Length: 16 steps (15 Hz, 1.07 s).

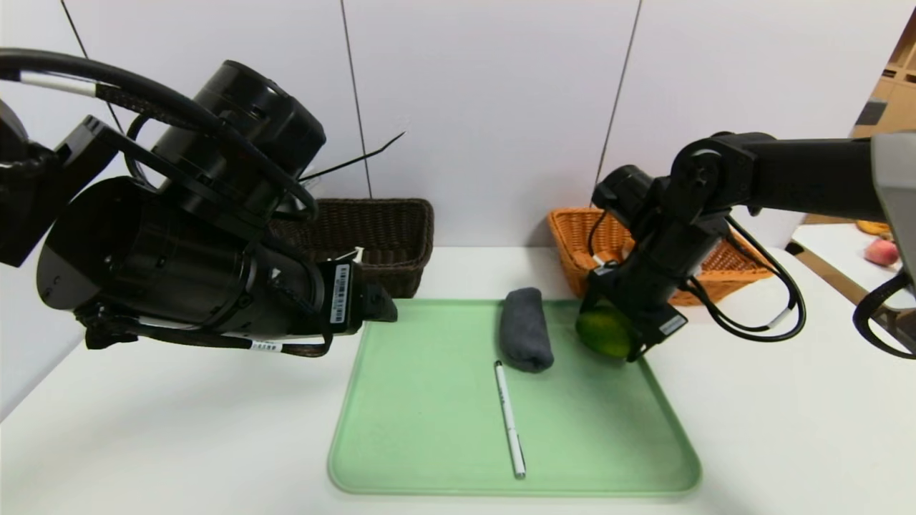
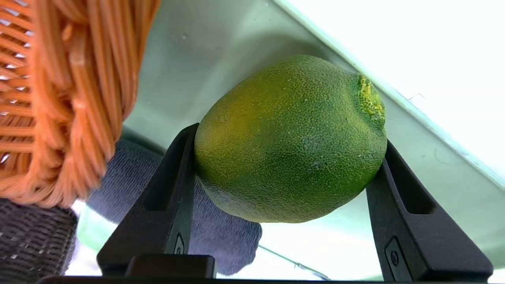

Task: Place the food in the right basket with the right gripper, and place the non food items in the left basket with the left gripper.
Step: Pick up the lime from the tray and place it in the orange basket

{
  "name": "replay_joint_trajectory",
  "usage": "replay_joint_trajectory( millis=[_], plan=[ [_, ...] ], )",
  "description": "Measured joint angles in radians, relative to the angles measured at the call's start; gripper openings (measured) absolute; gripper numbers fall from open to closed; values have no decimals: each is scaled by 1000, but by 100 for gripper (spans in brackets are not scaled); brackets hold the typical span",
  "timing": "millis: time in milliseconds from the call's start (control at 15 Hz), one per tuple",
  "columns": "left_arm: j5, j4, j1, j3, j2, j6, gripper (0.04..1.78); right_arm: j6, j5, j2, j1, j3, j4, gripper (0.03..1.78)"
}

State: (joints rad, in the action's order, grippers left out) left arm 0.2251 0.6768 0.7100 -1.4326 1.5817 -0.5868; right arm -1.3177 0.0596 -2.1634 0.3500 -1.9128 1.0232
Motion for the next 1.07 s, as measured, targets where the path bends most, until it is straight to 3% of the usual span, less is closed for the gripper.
replay_joint_trajectory(
  millis=[133,267,533,600,667,800,933,1067],
  plan=[
    [0,0,-6,11,-9,3,169,1,18,24,-2,1,8,119],
    [-1,0,-16,17,-15,5,169,4,86,63,-2,-2,39,119],
    [-1,0,-21,27,-24,5,169,44,356,202,-11,-7,86,119],
    [-1,0,-21,29,-25,5,169,80,404,243,-20,-10,81,119],
    [-1,-1,-22,31,-26,6,169,139,418,284,-28,-15,56,119],
    [-1,-1,-23,33,-26,6,169,261,339,338,-41,-20,-49,119],
    [-3,-8,-23,34,-27,6,169,387,198,354,-51,-21,-148,119],
    [-2,-9,-23,36,-30,7,169,539,86,334,-69,-20,-190,119]
  ],
)
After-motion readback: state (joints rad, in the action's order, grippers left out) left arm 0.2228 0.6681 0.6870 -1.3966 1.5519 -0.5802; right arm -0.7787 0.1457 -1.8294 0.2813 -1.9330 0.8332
